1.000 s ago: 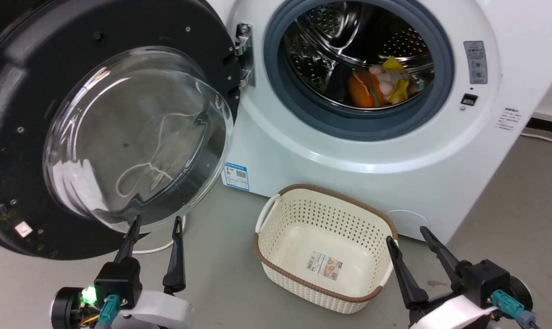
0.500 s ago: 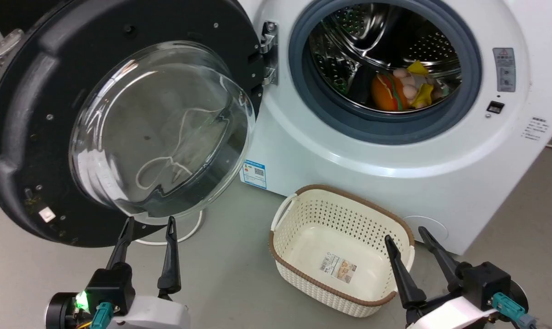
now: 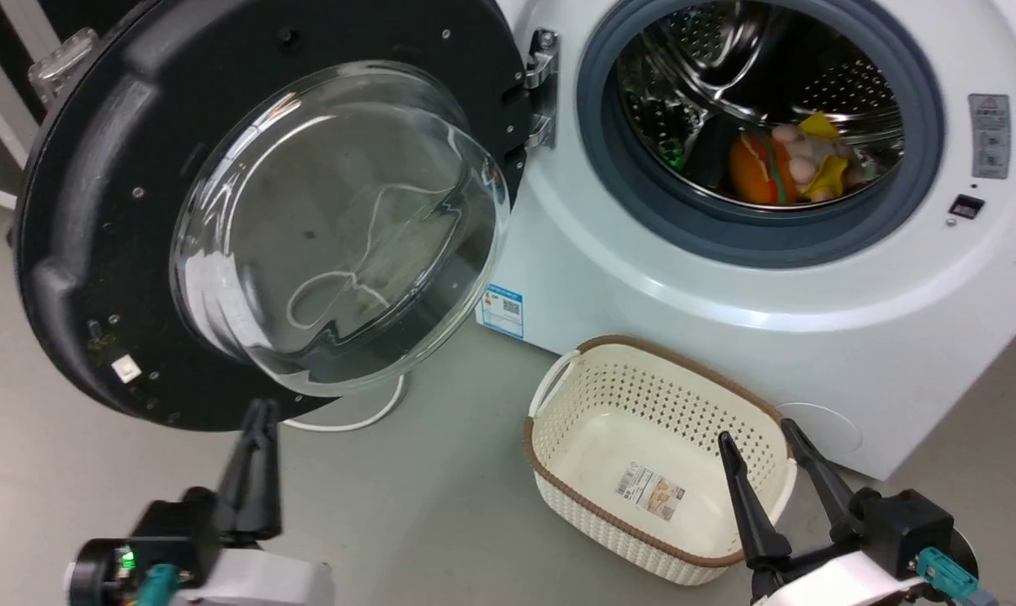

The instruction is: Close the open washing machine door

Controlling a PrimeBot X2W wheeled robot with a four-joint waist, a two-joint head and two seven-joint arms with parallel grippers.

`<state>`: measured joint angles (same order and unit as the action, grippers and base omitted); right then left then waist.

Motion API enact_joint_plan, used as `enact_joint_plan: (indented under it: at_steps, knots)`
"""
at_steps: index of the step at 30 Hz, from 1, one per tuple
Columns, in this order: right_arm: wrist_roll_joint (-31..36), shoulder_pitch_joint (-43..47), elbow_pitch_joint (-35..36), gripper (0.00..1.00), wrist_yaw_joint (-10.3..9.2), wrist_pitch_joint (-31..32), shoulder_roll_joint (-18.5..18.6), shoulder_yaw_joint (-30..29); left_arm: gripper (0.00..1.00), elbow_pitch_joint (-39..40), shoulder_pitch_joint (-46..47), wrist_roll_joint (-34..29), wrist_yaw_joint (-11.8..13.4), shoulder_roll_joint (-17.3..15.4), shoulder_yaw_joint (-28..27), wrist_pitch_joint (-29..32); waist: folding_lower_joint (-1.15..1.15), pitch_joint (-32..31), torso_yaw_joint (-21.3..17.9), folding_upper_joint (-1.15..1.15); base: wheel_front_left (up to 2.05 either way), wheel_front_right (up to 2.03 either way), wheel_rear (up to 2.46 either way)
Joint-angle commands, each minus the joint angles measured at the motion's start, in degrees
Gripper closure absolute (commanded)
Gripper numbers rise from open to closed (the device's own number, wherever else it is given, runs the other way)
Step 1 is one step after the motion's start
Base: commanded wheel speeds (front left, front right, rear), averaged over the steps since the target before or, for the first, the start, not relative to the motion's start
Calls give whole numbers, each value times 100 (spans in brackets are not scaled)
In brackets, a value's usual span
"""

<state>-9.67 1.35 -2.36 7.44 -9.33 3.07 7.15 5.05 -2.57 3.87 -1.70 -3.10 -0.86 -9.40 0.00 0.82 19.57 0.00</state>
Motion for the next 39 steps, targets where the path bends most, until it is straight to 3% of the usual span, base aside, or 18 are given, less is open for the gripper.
enact_joint_plan:
  at_steps: [1, 9, 17, 24, 27, 28, 31, 35, 36, 39]
  knots:
    - [-58, 76, 22, 0, 3, -62, -13, 7, 100, 60, 20, 75, -24, -20, -71, -55, 0, 32, 45, 0, 0, 0, 0]
    - [-41, 52, 84, 0, 3, -158, -14, -12, 100, 147, 463, 757, -216, -376, -768, -130, 0, 335, 174, 0, 0, 0, 0]
    - [-49, -131, 129, 0, 4, -253, 115, 150, 100, 84, 1661, 2116, -270, -1069, -1714, 429, 0, 846, 219, 0, 0, 0, 0]
    - [-162, -348, 139, 0, 4, -337, 291, 283, 100, -774, 2664, 3024, -175, -1936, -2392, 1204, 0, 1232, 160, 0, 0, 0, 0]
    - [-224, -417, 135, 0, 4, -373, 358, 313, 100, -1416, 3107, 3676, -18, -2060, -2645, 1745, 0, 1355, 152, 0, 0, 0, 0]
    - [-279, -460, 125, 0, 4, -409, 414, 360, 100, -2015, 3530, 4443, 223, -2074, -2881, 2461, 0, 1442, 151, 0, 0, 0, 0]
    - [-323, -501, 119, 0, 4, -445, 451, 406, 100, -2457, 3845, 5042, 406, -2138, -3074, 3062, 0, 1529, 157, 0, 0, 0, 0]
    - [-376, -560, 111, 0, 4, -492, 485, 458, 100, -2830, 4175, 5705, 520, -2124, -3290, 3617, 0, 1623, 162, 0, 0, 0, 0]
    - [-408, -583, 109, 0, 4, -528, 496, 472, 100, -2951, 4261, 6151, 523, -2116, -3299, 4236, 0, 1672, 178, 0, 0, 0, 0]
    - [-453, -596, 89, 0, 5, -567, 507, 478, 100, -2848, 4176, 6558, 461, -2092, -3219, 4966, 0, 1689, 197, 0, 0, 0, 0]
